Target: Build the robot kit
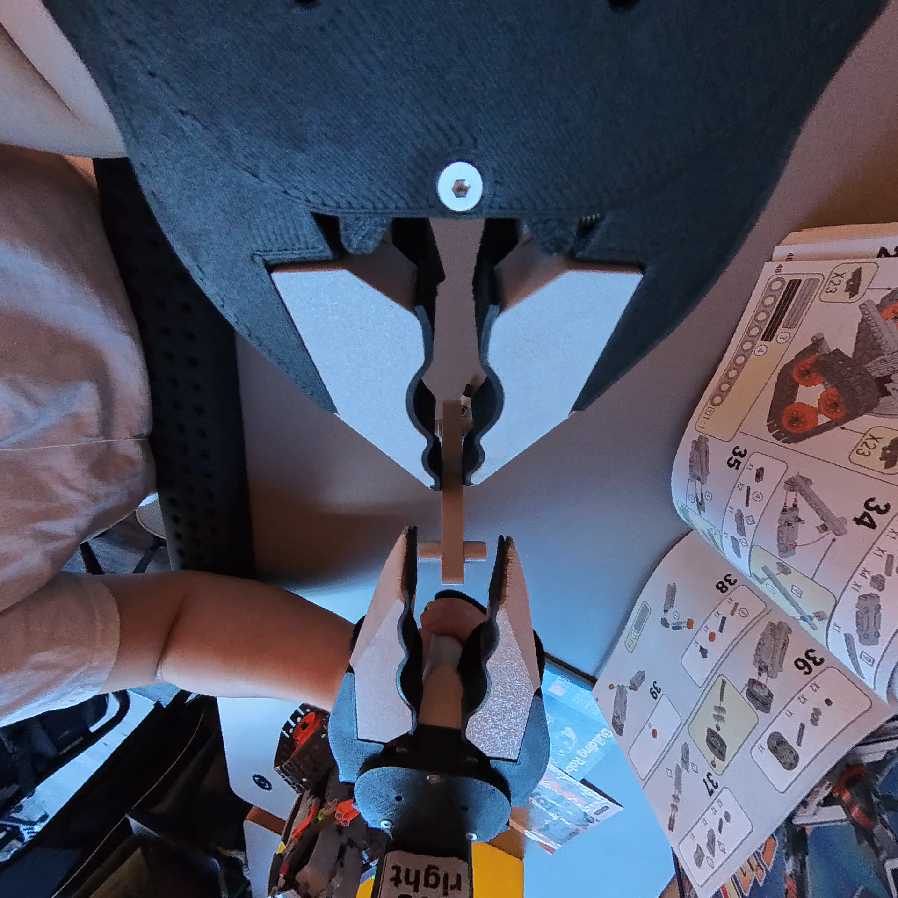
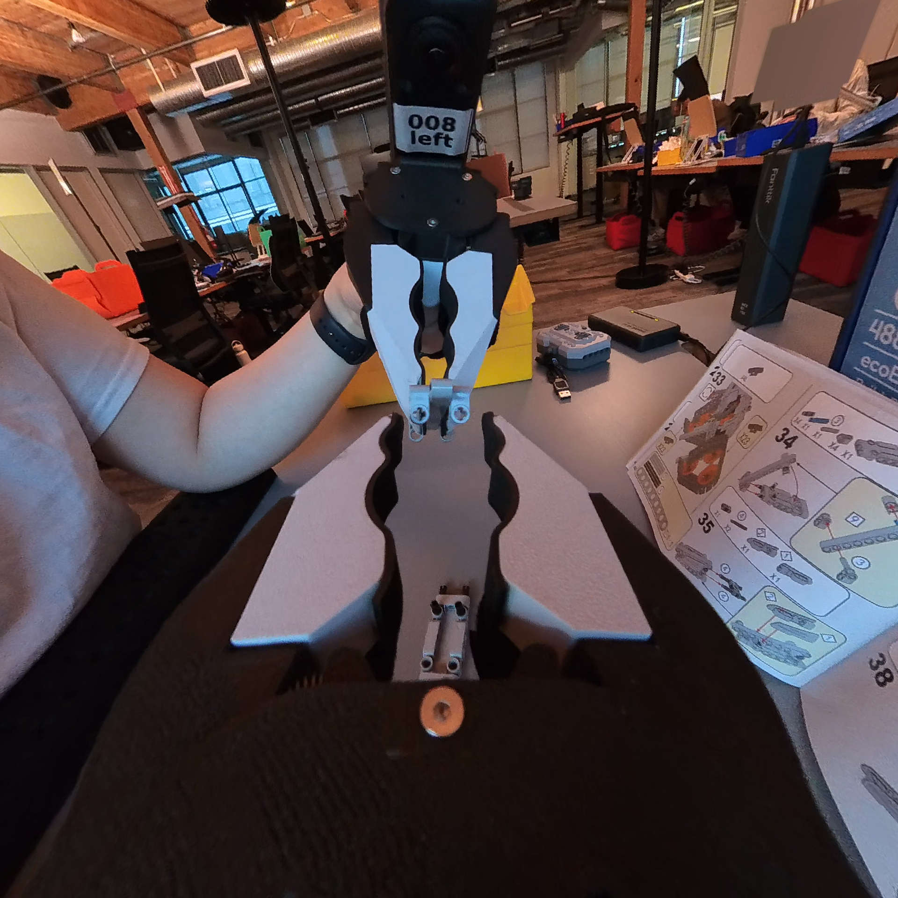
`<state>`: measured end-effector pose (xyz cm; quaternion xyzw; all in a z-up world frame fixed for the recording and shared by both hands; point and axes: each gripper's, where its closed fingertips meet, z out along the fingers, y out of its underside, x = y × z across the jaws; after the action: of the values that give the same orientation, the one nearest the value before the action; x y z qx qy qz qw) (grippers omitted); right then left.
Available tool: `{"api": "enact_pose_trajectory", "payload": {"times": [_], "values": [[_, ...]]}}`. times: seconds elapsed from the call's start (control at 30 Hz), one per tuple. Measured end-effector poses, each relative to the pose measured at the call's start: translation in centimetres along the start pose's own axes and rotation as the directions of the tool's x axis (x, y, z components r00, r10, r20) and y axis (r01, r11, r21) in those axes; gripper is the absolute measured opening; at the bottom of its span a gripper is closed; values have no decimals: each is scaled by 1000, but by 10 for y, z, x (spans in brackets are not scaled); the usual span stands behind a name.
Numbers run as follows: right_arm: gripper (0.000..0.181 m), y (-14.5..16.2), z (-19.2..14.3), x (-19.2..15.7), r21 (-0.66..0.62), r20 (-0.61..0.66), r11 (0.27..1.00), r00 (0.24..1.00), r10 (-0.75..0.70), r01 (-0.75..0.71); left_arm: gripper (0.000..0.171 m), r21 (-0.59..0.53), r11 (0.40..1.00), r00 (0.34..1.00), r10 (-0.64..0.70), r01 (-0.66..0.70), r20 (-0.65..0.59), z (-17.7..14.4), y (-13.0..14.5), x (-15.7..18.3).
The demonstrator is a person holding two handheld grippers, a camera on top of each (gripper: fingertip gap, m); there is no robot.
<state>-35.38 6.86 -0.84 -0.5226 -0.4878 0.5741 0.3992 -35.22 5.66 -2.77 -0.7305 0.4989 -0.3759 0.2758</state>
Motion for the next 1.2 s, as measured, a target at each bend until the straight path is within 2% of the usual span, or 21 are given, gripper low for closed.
{"api": "enact_pose_trajectory", "payload": {"times": [0.27,0.3,0.37,0.43,0.57,0.67,0.8,0.87,1.0,1.07,1.2], "values": [[23,-3,-1,-4,4,12,1000,1000,-12,12,6,3,1000,1000,0,0,-15,2,-1,2],[23,-4,-2,-4,3,13,1000,1000,-15,15,10,11,1000,1000,-8,8,-19,2,-2,2],[23,-4,-3,-2,0,-3,1000,1000,-27,27,32,42,999,999,-33,34,-10,-1,-6,-2],[23,-4,-5,-1,-12,-8,1000,1000,-24,24,47,84,995,998,-47,45,30,-8,-10,-11],[23,2,-9,7,-52,-43,999,999,-10,8,55,218,976,989,-35,4,142,-37,-24,-27],[23,0,-12,10,-47,-53,999,999,2,-4,59,345,936,979,-5,-66,203,-62,-42,-28],[23,-3,-16,11,-40,-62,999,998,0,-3,64,440,883,952,25,-165,306,-88,-56,-30],[23,-6,-19,12,-32,-63,999,998,6,-8,66,469,854,930,44,-225,366,-97,-60,-30],[23,-11,-24,14,-25,-79,999,997,23,-25,81,503,816,892,32,-283,450,-111,-68,-32],[23,-13,-26,14,-23,-76,999,997,32,-34,98,529,802,894,15,-278,448,-115,-72,-29],[23,-19,-28,11,-1,-57,998,996,67,-67,101,509,823,918,37,-252,395,-105,-68,-23]]}}
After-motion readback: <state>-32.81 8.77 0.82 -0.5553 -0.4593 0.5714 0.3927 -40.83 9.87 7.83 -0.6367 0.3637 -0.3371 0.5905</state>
